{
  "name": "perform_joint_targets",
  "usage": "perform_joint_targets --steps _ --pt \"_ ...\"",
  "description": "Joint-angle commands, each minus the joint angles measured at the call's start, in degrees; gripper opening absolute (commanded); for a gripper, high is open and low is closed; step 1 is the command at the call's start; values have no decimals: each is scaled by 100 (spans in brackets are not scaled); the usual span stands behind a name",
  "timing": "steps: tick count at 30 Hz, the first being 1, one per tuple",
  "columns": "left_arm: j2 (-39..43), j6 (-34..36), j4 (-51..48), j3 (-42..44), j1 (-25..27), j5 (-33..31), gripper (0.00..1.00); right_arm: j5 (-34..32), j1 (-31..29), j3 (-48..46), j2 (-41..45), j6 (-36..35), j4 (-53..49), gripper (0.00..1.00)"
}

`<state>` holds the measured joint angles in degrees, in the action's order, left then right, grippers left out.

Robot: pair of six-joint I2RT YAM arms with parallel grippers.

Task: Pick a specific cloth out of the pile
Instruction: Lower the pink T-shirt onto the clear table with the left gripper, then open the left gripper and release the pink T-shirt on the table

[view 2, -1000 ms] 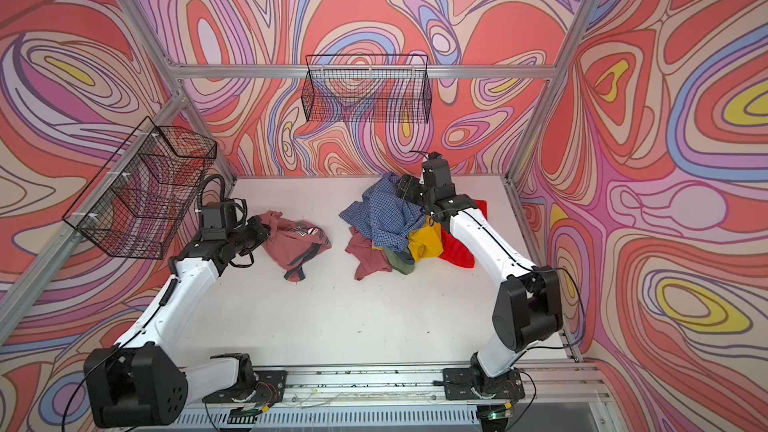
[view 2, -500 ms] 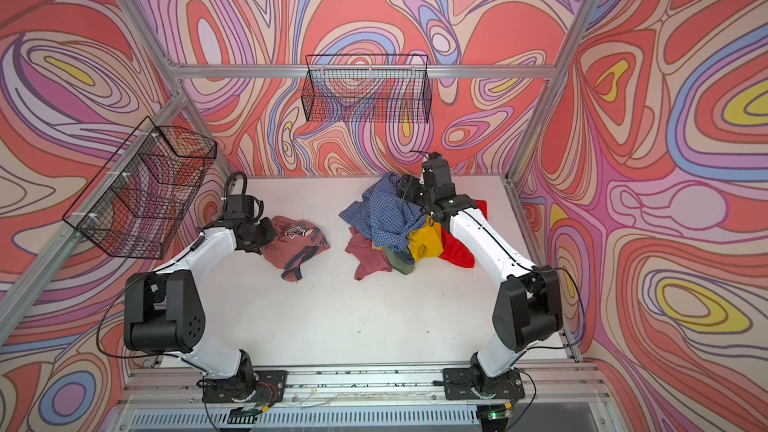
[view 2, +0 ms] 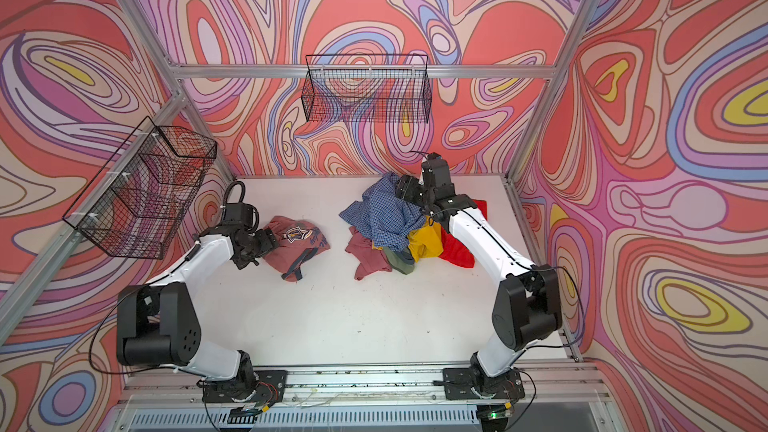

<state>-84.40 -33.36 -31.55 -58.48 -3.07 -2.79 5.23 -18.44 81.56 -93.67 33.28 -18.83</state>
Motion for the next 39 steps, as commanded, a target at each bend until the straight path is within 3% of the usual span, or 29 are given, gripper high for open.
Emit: perform_joint_targets --steps 1,8,15,21,25,39 --pt "521 -335 -634 -33 -27 -678 96 -106 -2 68 29 -143 -24 82" --pt "1124 -379 -955 -26 94 -1300 98 -7 -2 366 -124 -261 -126 82" --pt "1260 1181 -489 -262 1312 -1809 99 105 -2 466 -178 -391 -138 82" --pt "497 2404 -483 -611 2157 -1354 100 133 -10 484 -161 -486 -207 82" --pt "-220 2629 -647 -893 2507 -1260 100 136 -5 484 -152 -515 -235 82" --pt "-2513 2680 -613 -1985 2421 -764 97 -66 -10 487 -9 -747 -538 82"
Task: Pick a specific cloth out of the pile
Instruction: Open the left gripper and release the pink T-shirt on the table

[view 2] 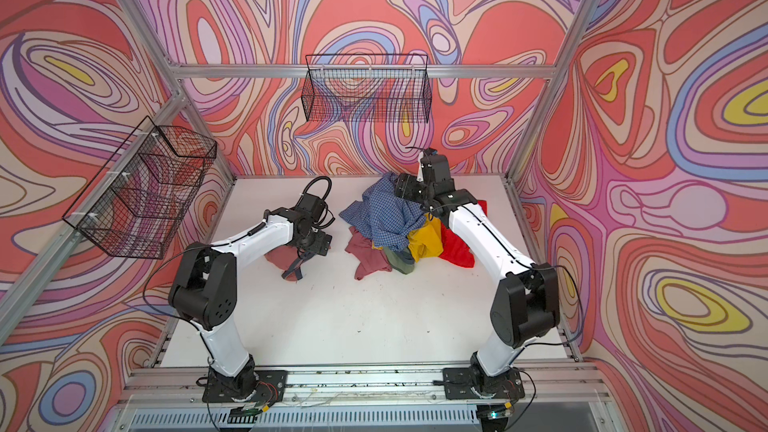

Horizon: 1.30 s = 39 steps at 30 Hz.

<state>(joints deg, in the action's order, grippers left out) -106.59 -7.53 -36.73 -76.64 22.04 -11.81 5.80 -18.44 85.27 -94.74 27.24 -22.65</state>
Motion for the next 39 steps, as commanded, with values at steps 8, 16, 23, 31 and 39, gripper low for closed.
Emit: perform_joint_targets --steps 8,16,23,31,39 --pt "-1005 -61 -85 -437 -561 392 46 -376 -16 -17 295 -245 -266 83" --pt "-1229 171 -228 -912 -701 386 23 -402 -7 15 238 -215 -255 83" --pt "-1091 246 -152 -1091 -1075 -22 8 -476 -12 -2 319 -219 -292 83" --pt "-1524 357 -197 -1968 -1531 -392 1 -505 -9 29 342 -227 -314 83" --pt "-2190 619 -221 -2910 -1686 -242 1 -644 -11 33 422 -275 -439 83"
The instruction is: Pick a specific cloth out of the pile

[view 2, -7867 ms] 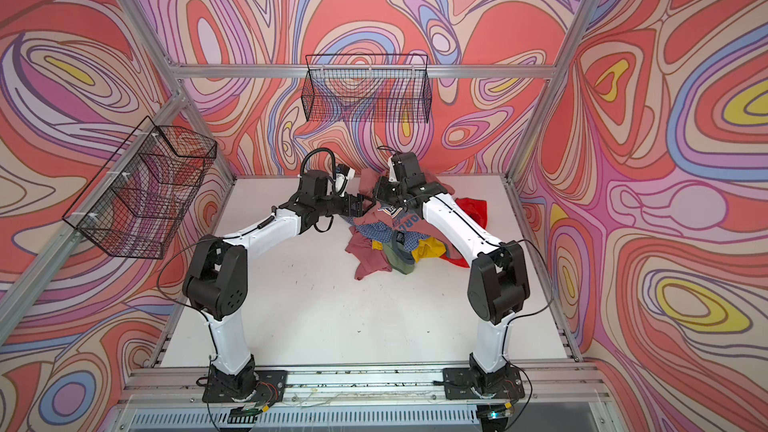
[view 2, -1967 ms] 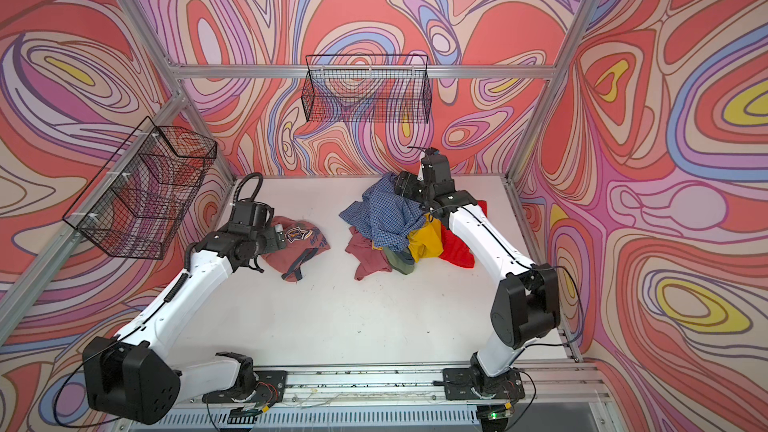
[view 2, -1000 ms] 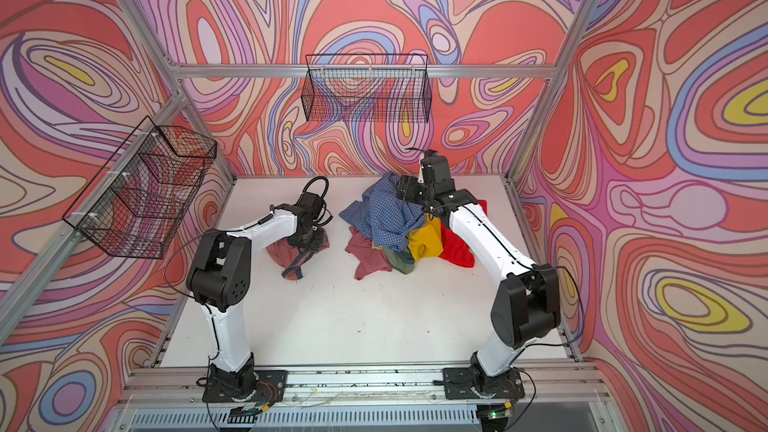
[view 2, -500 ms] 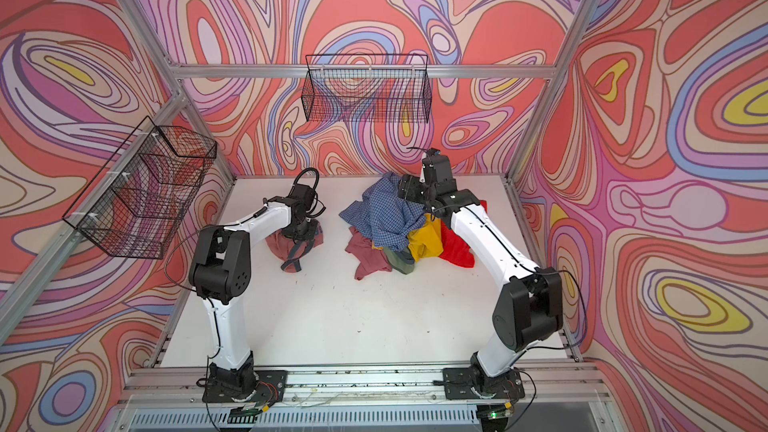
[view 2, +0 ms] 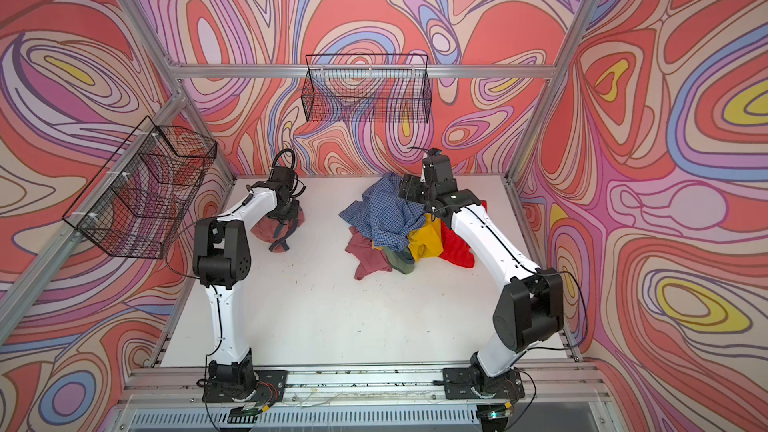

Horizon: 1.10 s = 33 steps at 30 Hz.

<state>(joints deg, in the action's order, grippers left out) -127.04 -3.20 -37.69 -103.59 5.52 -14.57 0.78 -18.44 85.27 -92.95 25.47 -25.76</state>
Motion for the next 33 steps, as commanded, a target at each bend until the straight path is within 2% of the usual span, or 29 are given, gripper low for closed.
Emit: perform_joint_targets --steps 1,8,11,14,18,21,25,28,29,33 --pt "-170 195 -92 -239 -38 33 1 -189 -9 29 272 -115 -138 83" --pt "-262 86 -31 -87 -33 370 5 -312 -9 90 294 -111 -222 83" --pt "-224 -122 -22 48 -33 326 14 -389 -5 -54 360 -152 -156 84" --pt "-95 -214 27 218 -33 454 21 -494 5 -188 447 -522 -8 88" --pt "295 -371 364 678 -33 639 39 -541 105 -235 548 -1050 69 89" --pt "561 -491 563 951 -38 690 59 -493 295 -440 666 -1119 230 90" --pt "958 -650 865 1336 -33 672 80 -141 727 -1060 1042 -1003 889 90" --pt "1351 -766 1172 1684 -26 717 95 -198 943 -1657 1412 -1158 1546 91" --pt "1483 -787 1292 1790 -29 763 99 -271 999 -1857 1519 -1221 1753 92" --pt "2069 -877 1800 2374 -25 937 100 -602 1265 -2604 1811 -1308 2362 94"
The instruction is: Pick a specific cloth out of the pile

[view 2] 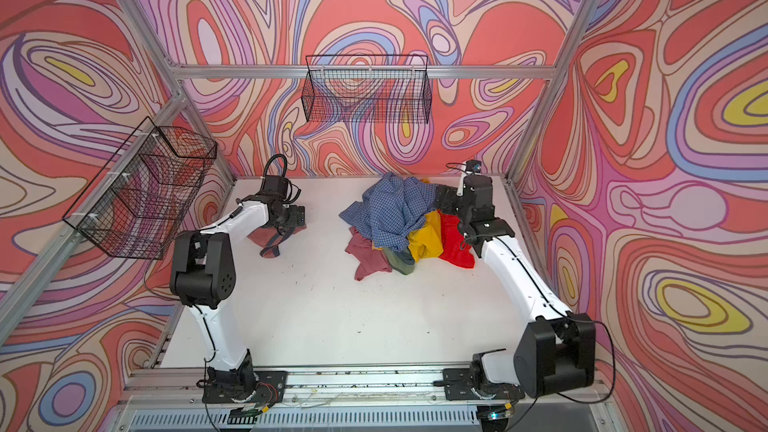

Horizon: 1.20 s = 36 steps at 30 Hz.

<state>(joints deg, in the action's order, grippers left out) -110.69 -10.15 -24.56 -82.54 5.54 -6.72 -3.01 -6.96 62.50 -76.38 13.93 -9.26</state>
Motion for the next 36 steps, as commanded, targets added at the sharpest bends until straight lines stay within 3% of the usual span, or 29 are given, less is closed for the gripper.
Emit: perform_joint_targets --steps 1,11,21,26,36 --pt "579 -189 610 436 -20 170 100 -264 177 -448 175 -154 800 94" --pt "2062 -224 1709 2020 123 -2 100 -1005 338 -1738 256 -559 2260 93" --pt "2870 -78 2440 3066 345 -461 100 -859 346 -2801 -296 -1196 3677 91" --pt "3388 48 2648 3576 350 -895 100 -1168 349 -3443 -584 -1123 5224 90" --pt "4273 277 3829 4919 343 -1721 100 -1096 336 -3514 -917 -1341 5386 85"
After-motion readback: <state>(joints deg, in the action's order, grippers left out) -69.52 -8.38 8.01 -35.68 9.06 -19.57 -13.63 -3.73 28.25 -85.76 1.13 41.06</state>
